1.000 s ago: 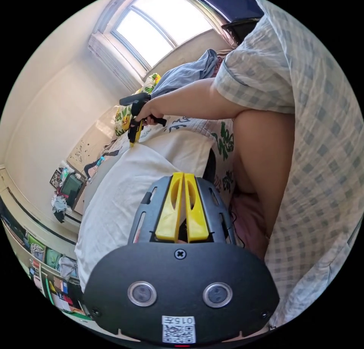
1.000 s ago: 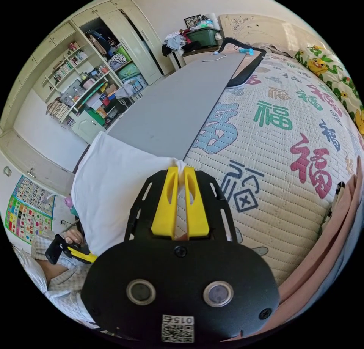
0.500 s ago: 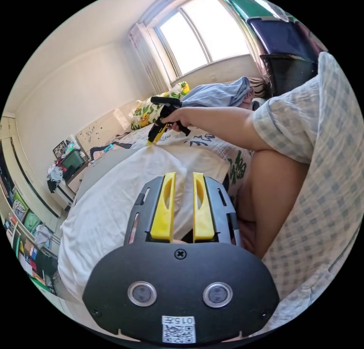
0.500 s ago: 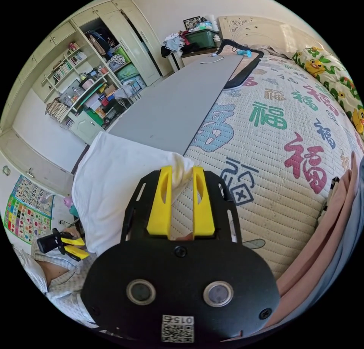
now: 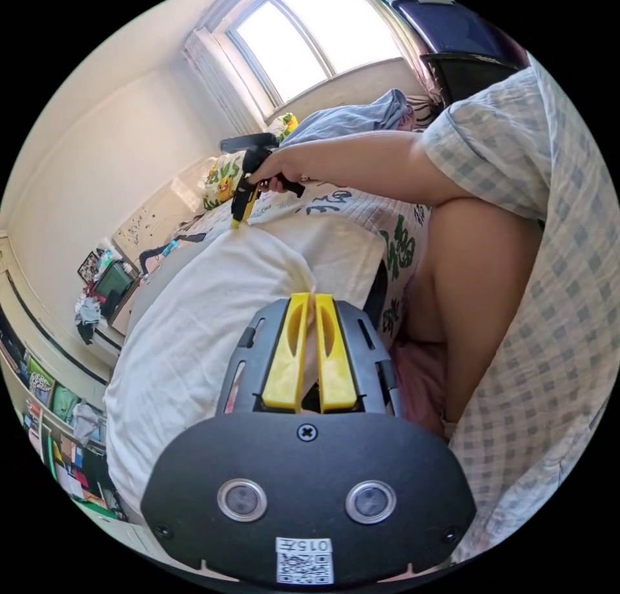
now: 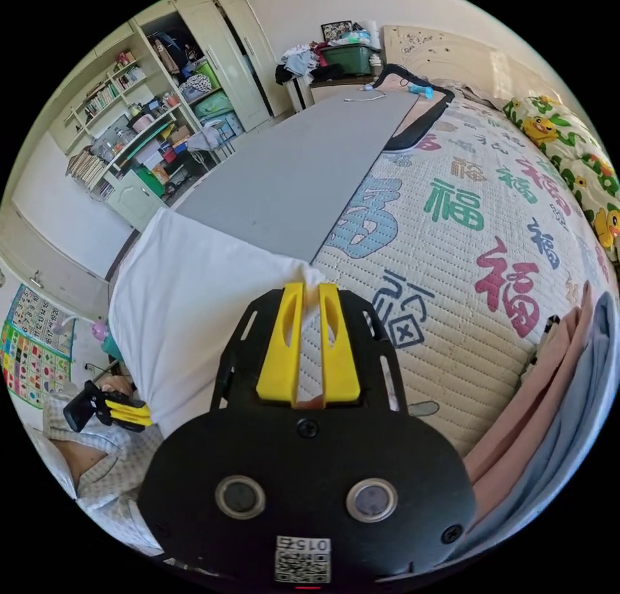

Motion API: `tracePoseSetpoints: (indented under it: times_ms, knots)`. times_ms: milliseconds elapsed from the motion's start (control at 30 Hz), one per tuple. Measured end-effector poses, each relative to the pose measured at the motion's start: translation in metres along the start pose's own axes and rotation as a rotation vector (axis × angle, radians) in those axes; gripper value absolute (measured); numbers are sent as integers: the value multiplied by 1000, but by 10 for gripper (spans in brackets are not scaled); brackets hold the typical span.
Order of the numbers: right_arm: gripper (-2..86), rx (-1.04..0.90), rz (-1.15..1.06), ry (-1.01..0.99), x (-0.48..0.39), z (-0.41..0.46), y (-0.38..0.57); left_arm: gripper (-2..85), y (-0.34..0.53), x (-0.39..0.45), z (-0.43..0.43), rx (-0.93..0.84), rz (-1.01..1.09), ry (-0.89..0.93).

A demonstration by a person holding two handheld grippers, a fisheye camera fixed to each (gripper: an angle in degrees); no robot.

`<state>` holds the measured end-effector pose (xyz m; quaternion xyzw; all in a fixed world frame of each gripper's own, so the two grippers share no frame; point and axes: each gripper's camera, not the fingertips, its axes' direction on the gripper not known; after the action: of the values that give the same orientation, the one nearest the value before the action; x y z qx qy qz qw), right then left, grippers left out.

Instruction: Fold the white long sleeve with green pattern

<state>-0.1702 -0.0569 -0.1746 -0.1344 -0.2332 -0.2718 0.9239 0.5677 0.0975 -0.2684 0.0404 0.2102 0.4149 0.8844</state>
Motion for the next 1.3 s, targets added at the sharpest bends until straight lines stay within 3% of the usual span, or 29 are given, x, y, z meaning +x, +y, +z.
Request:
tracePoseSetpoints:
  times_ms: [100,233,367,433,600,667,800,967,1200,1300]
  knots:
    - [63,168,-27,65,-20,-50,36,2,19,-34,-21,56,-4,60]
    - [51,484,-153,-49,-46,-114,110,4,30,-92,-46,113,23,117]
    - [20,864,-243,-32,-77,-163,191,16,49,-171,-58,262,-158,204]
    - [27,939,-296,-18,-91,-173,218,26,71,-195,-60,385,-252,228]
    - [124,1137,-314,86,-114,-183,284,101,151,-221,-55,750,-490,218]
    - [203,1263,-331,103,-116,-185,313,152,171,-224,-54,825,-536,206]
    - [271,1358,-344,42,-111,-190,345,245,204,-232,-58,923,-578,207]
    - [351,1414,-331,42,-102,-195,373,293,232,-237,-64,1007,-597,224]
    - [382,1390,-373,-60,-80,-196,383,337,247,-238,-49,1007,-620,279]
    - [364,1360,-435,-55,-76,-194,380,317,251,-236,-36,1047,-613,314]
